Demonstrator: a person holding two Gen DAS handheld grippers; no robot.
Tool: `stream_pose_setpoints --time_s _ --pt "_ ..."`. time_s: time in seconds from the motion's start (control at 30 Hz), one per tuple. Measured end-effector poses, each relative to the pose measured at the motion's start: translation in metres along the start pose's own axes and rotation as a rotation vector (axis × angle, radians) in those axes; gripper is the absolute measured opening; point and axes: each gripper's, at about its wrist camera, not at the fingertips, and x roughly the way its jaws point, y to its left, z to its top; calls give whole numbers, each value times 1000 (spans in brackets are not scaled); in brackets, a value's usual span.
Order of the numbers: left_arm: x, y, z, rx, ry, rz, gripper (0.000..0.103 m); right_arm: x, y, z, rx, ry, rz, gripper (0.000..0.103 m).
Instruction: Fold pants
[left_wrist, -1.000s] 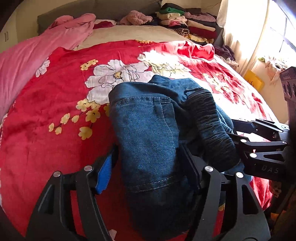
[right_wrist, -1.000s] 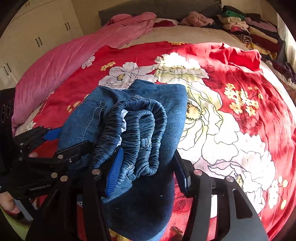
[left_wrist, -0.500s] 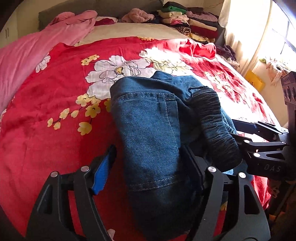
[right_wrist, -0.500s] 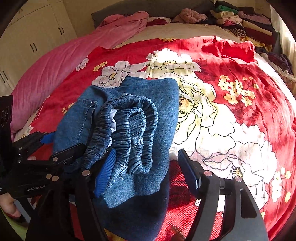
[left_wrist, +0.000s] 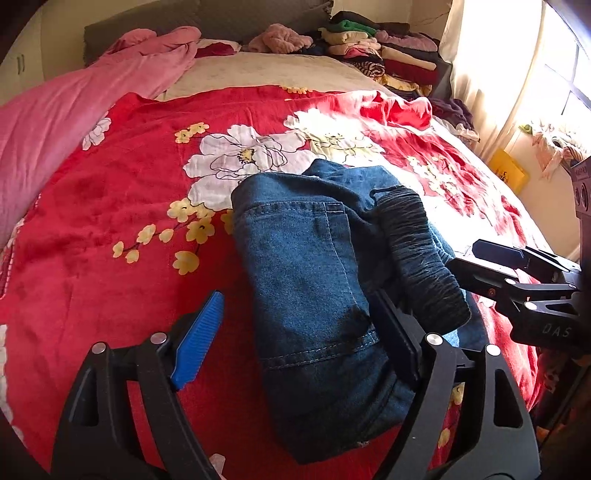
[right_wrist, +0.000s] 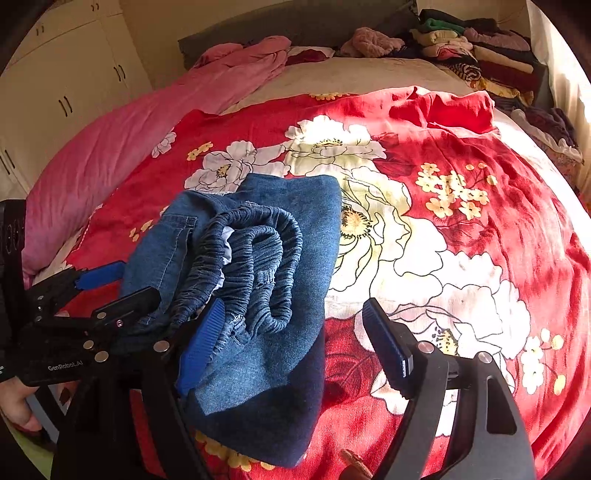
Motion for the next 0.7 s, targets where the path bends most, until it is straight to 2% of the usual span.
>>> stream_pose_setpoints --time_s 0.13,0.17,0.2,0.37,0.7 --pt "-7 1 1 -8 -12 3 82 -8 0 1 5 -13 -3 76" --pt "-9 1 2 -8 -16 5 84 -10 0 1 9 -18 -4 92" --pt "-11 1 2 -8 -20 8 85 -13 0 1 14 -29 -6 99" --pt "-21 1 4 -16 -38 17 93 -26 0 3 24 -61 -4 98" --pt "-41 -1 3 -21 -60 12 93 -47 5 3 22 -107 -7 98"
